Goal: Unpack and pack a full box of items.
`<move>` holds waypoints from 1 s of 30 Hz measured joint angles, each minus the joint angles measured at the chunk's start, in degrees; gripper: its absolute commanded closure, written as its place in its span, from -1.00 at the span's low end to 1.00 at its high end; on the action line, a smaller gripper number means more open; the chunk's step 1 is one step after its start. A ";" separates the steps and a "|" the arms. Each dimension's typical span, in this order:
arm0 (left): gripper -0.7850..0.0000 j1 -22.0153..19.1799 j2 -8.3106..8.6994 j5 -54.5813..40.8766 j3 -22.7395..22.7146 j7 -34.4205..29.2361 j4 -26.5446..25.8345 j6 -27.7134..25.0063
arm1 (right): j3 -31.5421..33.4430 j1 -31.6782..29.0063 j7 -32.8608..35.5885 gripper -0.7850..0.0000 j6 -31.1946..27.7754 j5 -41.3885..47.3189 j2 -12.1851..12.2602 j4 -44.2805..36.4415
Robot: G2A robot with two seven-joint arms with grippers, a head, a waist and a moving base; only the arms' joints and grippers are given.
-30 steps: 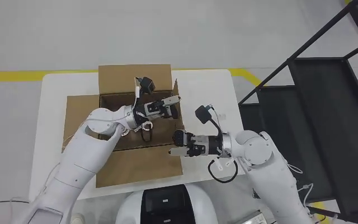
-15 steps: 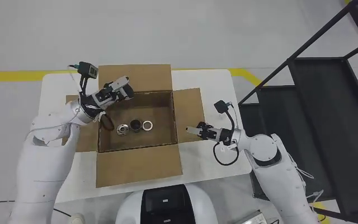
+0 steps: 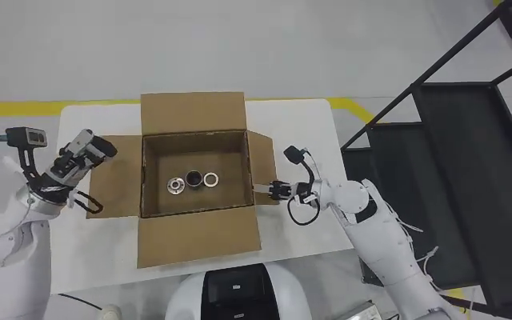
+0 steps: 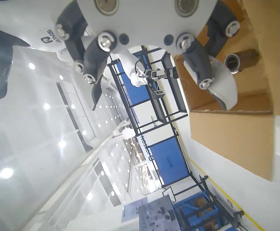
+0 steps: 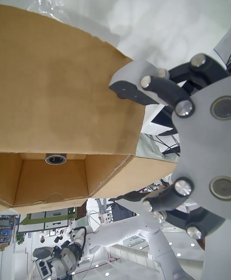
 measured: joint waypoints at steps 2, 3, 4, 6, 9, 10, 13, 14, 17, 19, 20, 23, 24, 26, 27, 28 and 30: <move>-1.00 0.90 0.10 -1.02 -1.16 -0.23 1.89 -0.18 | -0.79 1.05 0.00 -1.00 0.09 0.14 -0.07 1.21; -1.00 1.22 0.13 -1.60 -1.54 -0.29 3.01 -0.30 | -1.15 1.58 -0.02 -1.00 0.05 0.15 -0.09 1.51; -1.00 1.39 0.14 -1.93 -1.74 -0.30 3.86 -0.47 | -1.33 1.92 -0.07 -1.00 -0.14 0.20 -0.10 1.36; -1.00 1.60 0.14 -2.81 -2.02 -0.01 5.90 -0.92 | -1.21 2.24 -0.12 -1.00 -1.02 0.50 -0.01 -0.31; -1.00 1.57 0.13 -3.53 -2.23 0.70 8.65 -1.62 | -0.24 1.64 -0.17 -1.00 -2.42 -0.36 0.38 -5.01; -1.00 1.50 0.12 -3.68 -2.31 0.98 9.45 -1.85 | -0.04 1.37 -0.13 -1.00 -2.77 -0.78 0.49 -6.77; -1.00 1.21 0.10 -4.16 -2.60 2.27 12.07 -2.48 | -0.50 1.17 0.29 -1.00 -3.47 -2.91 0.74 -12.42; -1.00 1.14 0.10 -4.16 -2.68 2.71 12.79 -2.75 | -1.15 1.44 0.39 -1.00 -3.54 -3.33 0.71 -13.70; -1.00 1.08 -0.01 -5.89 -2.66 3.10 15.13 -3.31 | -5.19 4.24 0.31 -1.00 -2.54 -5.14 0.24 -14.92; -1.00 0.75 -0.13 -8.21 -2.73 3.10 17.52 -3.95 | -9.70 7.49 -1.02 -1.00 0.21 -10.29 -0.44 -13.50; -1.00 0.47 -0.20 -9.51 -2.71 3.06 18.81 -4.16 | -11.92 8.99 -1.58 -1.00 1.38 -12.46 -0.84 -12.61; -1.00 0.06 -0.26 -11.11 -2.72 2.91 20.89 -4.48 | -19.10 14.12 -3.51 -1.00 5.19 -18.86 -2.35 -8.99; -1.00 0.08 -0.25 -11.05 -2.73 2.91 20.76 -4.48 | -21.58 15.96 -4.37 -1.00 7.04 -21.27 -2.94 -7.43; -1.00 0.09 -0.25 -10.97 -2.73 2.91 20.65 -4.47 | -24.82 18.40 -5.61 -1.00 10.18 -24.82 -3.82 -5.09; -1.00 0.10 -0.25 -10.96 -2.73 2.91 20.65 -4.46 | -26.63 19.76 -6.29 -1.00 12.14 -26.56 -4.41 -3.64; -1.00 0.10 -0.25 -10.96 -2.73 2.91 20.65 -4.46 | -27.80 20.62 -6.73 -1.00 13.27 -27.03 -4.86 -2.67; -1.00 0.10 -0.25 -10.96 -2.73 2.92 20.65 -4.46 | -29.72 22.05 -7.22 -1.00 14.59 -26.70 -5.71 -0.99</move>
